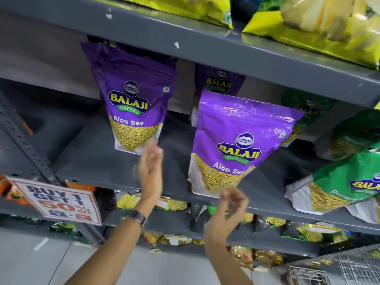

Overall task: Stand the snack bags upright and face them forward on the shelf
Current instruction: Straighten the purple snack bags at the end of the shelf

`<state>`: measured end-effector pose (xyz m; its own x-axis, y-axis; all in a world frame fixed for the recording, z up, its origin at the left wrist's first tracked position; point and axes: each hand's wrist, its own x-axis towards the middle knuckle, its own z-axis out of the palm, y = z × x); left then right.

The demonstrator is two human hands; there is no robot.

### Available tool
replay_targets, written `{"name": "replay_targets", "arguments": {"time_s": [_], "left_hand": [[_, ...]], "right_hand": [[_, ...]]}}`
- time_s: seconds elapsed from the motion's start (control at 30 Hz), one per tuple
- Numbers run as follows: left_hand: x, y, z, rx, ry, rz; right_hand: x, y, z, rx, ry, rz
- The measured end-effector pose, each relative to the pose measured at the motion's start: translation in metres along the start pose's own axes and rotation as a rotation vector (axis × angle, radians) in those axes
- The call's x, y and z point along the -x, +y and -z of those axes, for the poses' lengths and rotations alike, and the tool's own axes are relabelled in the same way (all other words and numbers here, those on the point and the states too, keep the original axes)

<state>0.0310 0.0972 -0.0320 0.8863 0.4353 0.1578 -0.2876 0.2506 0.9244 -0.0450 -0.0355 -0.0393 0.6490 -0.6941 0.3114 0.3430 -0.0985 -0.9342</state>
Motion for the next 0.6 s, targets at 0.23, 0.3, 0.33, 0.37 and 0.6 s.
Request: {"name": "replay_targets", "arguments": {"time_s": [0.23, 0.3, 0.33, 0.37, 0.6], "left_hand": [[-0.123, 0.008, 0.09, -0.084, 0.3, 0.065], [-0.142, 0.002, 0.098, -0.146, 0.193, 0.138], [-0.149, 0.0, 0.099, -0.148, 0.149, 0.176], [-0.153, -0.001, 0.098, -0.138, 0.109, 0.217], [-0.145, 0.005, 0.109, -0.153, -0.031, 0.328]], "right_hand": [[-0.002, 0.0, -0.143, -0.086, -0.56, -0.391], [-0.028, 0.001, -0.181, -0.089, -0.578, -0.485], [-0.037, 0.003, -0.194, -0.083, -0.612, -0.472], [-0.042, 0.004, -0.203, -0.079, -0.66, -0.46], [-0.038, 0.007, -0.206, -0.081, -0.767, -0.449]]}}
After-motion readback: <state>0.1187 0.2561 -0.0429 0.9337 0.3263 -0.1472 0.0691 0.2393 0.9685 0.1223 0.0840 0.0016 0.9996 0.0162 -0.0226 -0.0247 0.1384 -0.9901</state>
